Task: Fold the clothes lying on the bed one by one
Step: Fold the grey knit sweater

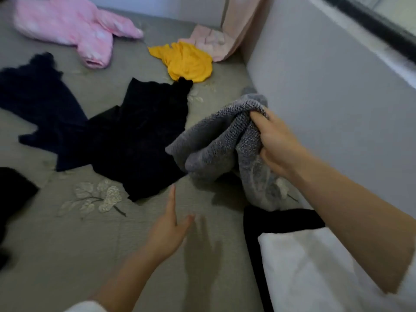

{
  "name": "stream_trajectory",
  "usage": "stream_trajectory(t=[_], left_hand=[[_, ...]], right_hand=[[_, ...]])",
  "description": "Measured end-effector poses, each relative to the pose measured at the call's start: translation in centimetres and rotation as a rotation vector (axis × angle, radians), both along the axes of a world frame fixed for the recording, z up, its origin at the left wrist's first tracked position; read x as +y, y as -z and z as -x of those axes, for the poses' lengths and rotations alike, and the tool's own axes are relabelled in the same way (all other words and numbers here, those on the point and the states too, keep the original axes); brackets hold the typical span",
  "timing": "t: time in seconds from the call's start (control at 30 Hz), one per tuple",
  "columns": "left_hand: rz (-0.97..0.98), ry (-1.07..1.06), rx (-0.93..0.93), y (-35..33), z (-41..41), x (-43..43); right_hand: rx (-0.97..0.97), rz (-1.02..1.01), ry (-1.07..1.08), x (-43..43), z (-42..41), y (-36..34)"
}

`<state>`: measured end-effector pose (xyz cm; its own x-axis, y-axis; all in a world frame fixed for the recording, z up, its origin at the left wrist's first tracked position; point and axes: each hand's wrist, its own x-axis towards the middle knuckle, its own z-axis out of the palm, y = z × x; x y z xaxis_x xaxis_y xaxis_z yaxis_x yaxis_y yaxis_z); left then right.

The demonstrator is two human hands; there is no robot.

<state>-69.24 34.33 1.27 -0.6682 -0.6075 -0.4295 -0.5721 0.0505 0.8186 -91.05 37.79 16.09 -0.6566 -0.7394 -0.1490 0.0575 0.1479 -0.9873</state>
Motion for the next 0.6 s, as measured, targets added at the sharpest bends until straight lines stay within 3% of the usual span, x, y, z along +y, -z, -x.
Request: stream_trajectory(t=[0.13,0.2,0.4,0.5,0.6], left_hand=[[0.143,-0.224,0.237,-5.9,-3.2,-1.4],[0.220,-0.258,0.265,-8.6,-5.5,-1.8],[0.284,0.013,0.289,-15.9,-13.1,-0.1],[0.170,0.043,0.491,-18.3,-17.8,1.1],[-0.023,-0.032,0.408,-19.5,-24.0,2.0]], right_hand=[[-0.045,0.045,-0.061,1.8,-5.3,-3.6],[-0.064,0.070,-0.088,2.9,-8.2,-5.4],[-0.044,0.091,-0.251,6.1,-19.7,-11.0],[-0.058,0.079,-0.293,8.5,-25.1,-11.2],[-0.086,-0.001,-0.288,11.8,-30.1,-9.0]])
